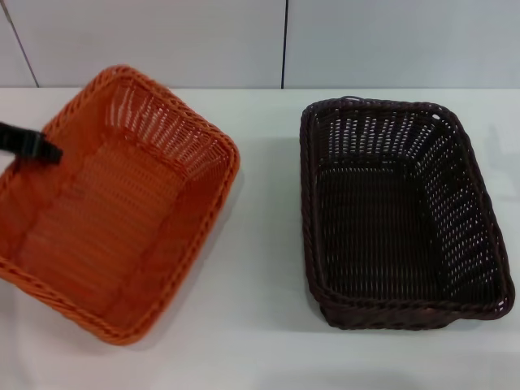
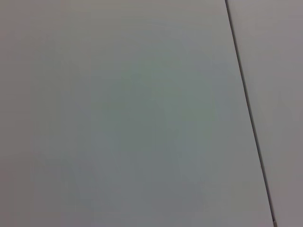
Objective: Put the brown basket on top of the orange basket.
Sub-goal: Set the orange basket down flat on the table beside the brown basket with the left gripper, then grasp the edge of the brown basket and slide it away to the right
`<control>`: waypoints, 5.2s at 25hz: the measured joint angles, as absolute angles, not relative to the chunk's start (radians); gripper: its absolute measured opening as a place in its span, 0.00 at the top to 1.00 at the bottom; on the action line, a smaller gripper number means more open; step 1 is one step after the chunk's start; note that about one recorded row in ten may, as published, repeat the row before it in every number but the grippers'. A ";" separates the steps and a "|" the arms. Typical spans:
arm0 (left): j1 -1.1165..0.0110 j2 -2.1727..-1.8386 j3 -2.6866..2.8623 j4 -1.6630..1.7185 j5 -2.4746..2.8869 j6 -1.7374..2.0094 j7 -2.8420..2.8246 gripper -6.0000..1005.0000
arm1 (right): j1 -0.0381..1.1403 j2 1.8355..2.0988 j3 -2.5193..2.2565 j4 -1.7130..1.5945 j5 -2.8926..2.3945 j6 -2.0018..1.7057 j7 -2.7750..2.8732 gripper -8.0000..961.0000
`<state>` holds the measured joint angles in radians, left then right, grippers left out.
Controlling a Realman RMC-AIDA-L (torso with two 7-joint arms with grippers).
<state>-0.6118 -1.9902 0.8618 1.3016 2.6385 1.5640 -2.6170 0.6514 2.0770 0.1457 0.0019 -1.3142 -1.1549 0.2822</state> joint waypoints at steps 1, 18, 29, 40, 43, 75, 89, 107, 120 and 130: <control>-0.619 -1.984 0.861 1.322 2.638 1.572 -2.607 0.82 | 0.651 2.077 0.146 0.002 -1.314 -1.155 0.282 0.35; -0.793 -1.910 0.778 1.353 2.590 1.777 -2.440 0.83 | 0.658 2.074 0.146 -0.002 -1.313 -1.161 0.282 0.35; -0.902 -1.912 0.880 1.225 2.607 1.850 -2.361 0.83 | 0.645 2.075 0.147 -0.001 -1.313 -1.159 0.282 0.34; -1.044 -2.049 0.992 1.093 2.726 1.768 -2.202 0.83 | 0.636 2.077 0.146 0.011 -1.315 -1.157 0.286 0.35; -1.059 -2.057 0.998 1.084 2.721 1.748 -2.190 0.84 | 0.635 2.077 0.146 0.015 -1.315 -1.157 0.285 0.35; -1.103 -2.062 1.079 0.978 2.546 1.679 -2.153 0.83 | 0.636 2.075 0.156 0.009 -1.304 -1.141 0.282 0.35; -1.016 -2.063 1.069 1.144 2.479 1.620 -2.160 0.24 | 0.631 2.075 0.153 0.009 -1.304 -1.152 0.289 0.35; -0.569 -2.067 1.164 1.194 1.579 1.101 -1.665 0.15 | 0.543 2.020 -0.532 -0.760 -1.770 -1.297 1.411 0.35; -0.509 -2.068 1.278 0.767 0.926 1.089 -1.068 0.15 | 0.570 1.984 -0.543 -1.205 -2.541 -1.745 1.632 0.35; -0.512 -2.069 1.319 0.693 0.795 1.102 -1.024 0.15 | 0.546 1.998 -0.593 -1.191 -2.707 -1.902 1.539 0.35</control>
<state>-0.5122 -2.0689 1.3190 0.6925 0.7946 1.1018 -1.0237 0.5464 1.9981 -0.5930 -1.1908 -2.7074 -1.9025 1.5393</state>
